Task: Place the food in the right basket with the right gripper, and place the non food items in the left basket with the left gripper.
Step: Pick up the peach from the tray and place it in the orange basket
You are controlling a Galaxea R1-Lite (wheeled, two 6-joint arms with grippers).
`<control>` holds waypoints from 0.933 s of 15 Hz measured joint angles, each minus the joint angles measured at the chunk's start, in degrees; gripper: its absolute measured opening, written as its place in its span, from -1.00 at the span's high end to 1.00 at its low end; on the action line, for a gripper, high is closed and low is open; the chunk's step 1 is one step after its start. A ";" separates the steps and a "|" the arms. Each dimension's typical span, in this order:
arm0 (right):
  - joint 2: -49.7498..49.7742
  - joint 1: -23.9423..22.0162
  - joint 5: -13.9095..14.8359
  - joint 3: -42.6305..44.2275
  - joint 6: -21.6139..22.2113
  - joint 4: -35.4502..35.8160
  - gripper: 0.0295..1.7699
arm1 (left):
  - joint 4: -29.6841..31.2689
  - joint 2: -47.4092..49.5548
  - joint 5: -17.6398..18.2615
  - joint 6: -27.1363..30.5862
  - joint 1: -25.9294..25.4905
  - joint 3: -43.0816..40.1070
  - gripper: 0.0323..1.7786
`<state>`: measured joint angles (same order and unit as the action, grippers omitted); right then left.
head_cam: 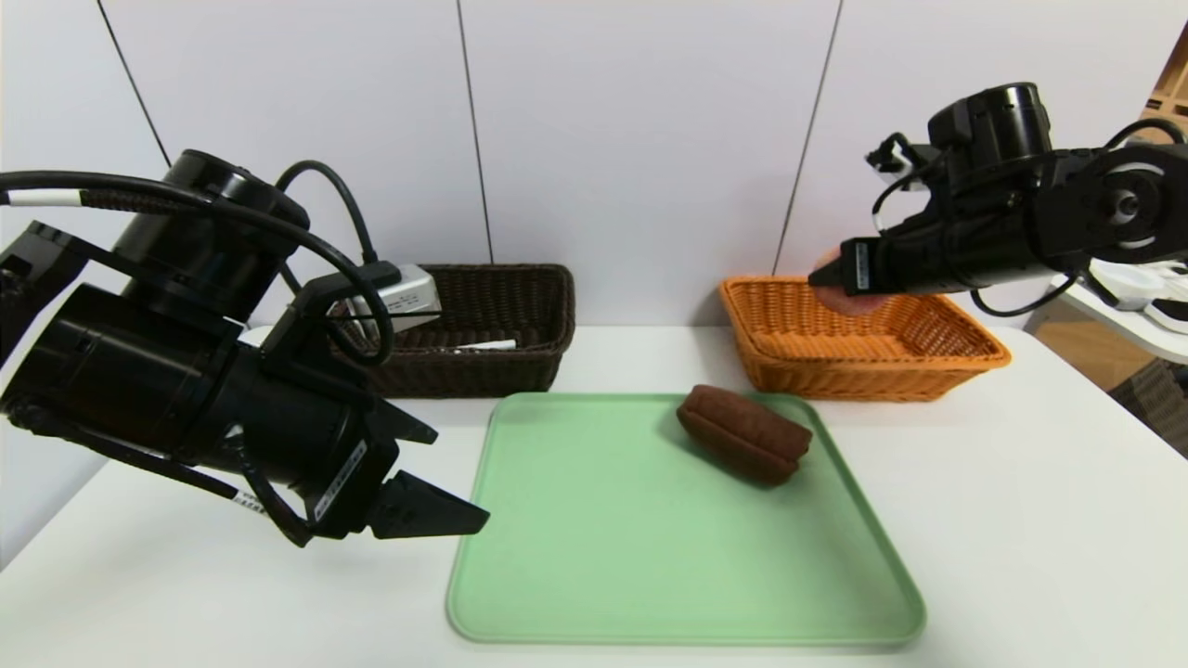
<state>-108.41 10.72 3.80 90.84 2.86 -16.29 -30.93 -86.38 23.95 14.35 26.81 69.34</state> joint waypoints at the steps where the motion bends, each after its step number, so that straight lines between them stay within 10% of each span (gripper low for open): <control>1: -1.68 -1.18 0.02 0.89 -0.33 0.02 -0.26 | 0.63 -0.02 0.00 -0.05 0.00 -0.27 -0.90; 14: -17.94 -6.75 0.51 11.14 -3.90 -0.16 -0.25 | 4.14 -1.16 -0.01 -0.29 -0.18 -2.63 -0.90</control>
<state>-126.36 3.96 4.32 101.99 -1.04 -16.45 -26.78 -87.54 23.94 14.06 26.62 66.71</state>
